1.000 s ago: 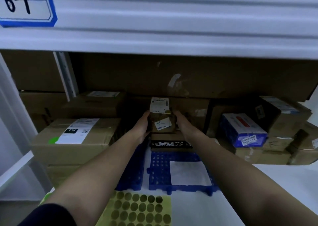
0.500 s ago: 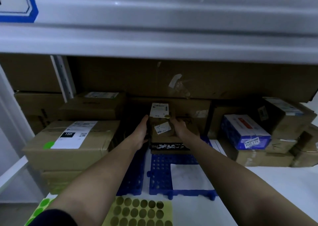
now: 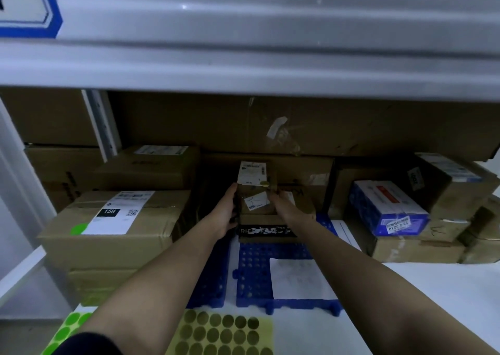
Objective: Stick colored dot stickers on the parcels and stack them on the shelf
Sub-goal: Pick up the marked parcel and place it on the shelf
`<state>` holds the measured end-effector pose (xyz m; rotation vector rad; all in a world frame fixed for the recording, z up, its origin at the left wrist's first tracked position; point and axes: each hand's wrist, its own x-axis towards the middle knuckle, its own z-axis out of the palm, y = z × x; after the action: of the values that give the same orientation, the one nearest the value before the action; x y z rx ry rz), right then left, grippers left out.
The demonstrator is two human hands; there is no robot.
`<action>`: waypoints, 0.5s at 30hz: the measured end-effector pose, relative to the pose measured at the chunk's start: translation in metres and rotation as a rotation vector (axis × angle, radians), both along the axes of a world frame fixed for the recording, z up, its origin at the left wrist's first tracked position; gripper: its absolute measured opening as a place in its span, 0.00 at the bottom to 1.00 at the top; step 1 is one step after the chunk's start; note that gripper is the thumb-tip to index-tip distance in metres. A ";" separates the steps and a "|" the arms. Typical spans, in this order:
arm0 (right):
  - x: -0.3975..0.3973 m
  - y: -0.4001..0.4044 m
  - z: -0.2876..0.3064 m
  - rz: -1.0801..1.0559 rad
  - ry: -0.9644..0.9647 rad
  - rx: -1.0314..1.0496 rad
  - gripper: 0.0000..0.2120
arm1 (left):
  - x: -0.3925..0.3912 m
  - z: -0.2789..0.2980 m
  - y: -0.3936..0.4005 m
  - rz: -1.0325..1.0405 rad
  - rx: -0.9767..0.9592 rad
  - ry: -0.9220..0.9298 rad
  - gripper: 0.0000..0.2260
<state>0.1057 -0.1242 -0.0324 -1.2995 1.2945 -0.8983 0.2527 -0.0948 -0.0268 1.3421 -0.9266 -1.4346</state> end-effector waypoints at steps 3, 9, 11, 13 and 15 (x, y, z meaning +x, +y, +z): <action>-0.003 0.001 -0.001 -0.040 -0.019 -0.023 0.35 | -0.002 0.008 0.007 0.039 -0.043 -0.036 0.19; -0.024 0.010 0.004 -0.191 0.168 -0.201 0.20 | -0.014 0.017 0.007 0.351 -0.325 -0.343 0.18; -0.033 0.012 0.007 -0.241 0.211 -0.248 0.17 | -0.024 0.021 0.012 0.366 -0.461 -0.468 0.17; -0.043 0.015 0.010 -0.294 0.253 -0.292 0.13 | -0.036 0.028 0.015 0.329 -0.534 -0.516 0.16; -0.055 0.021 0.017 -0.344 0.315 -0.324 0.09 | -0.050 0.033 0.015 0.280 -0.533 -0.532 0.16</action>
<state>0.0505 -0.1035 -0.0159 -1.5405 1.7064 -1.2168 0.2027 -0.0799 0.0064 1.3833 -1.2893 -0.5556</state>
